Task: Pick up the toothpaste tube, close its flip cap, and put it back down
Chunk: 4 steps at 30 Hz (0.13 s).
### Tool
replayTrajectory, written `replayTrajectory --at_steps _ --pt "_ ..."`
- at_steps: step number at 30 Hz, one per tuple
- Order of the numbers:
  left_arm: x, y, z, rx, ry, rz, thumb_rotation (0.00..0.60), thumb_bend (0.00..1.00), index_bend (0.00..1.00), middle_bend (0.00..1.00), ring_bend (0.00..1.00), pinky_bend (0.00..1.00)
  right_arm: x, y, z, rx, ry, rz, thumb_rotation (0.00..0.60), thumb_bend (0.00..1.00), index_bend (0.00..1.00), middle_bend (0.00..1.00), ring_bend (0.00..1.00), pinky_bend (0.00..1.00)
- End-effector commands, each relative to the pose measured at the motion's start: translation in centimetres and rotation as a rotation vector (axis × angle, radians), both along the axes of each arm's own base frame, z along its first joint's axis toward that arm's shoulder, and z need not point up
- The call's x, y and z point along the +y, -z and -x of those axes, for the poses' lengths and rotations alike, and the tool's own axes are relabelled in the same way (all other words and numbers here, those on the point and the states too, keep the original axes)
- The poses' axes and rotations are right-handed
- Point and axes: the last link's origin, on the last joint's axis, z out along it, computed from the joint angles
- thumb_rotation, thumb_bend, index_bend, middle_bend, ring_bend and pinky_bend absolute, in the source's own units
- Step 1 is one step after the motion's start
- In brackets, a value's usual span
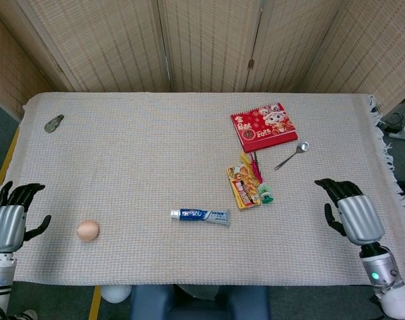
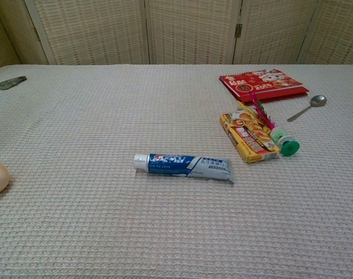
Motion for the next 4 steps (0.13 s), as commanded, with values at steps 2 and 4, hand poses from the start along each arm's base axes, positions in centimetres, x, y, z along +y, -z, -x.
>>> replayTrajectory --at_steps 2,4 --pt "-2.1 -0.2 0.8 0.035 -0.050 -0.006 0.600 0.36 0.21 0.22 0.16 0.00 3.1 -1.3 3.2 -0.031 0.071 0.009 0.600 0.70 0.23 0.24 0.26 0.24" --pt "-3.1 -0.1 1.0 0.047 -0.062 -0.010 0.600 0.36 0.20 0.21 0.15 0.00 4.1 -1.6 4.0 -0.059 0.090 0.005 0.600 0.70 0.23 0.24 0.25 0.24"
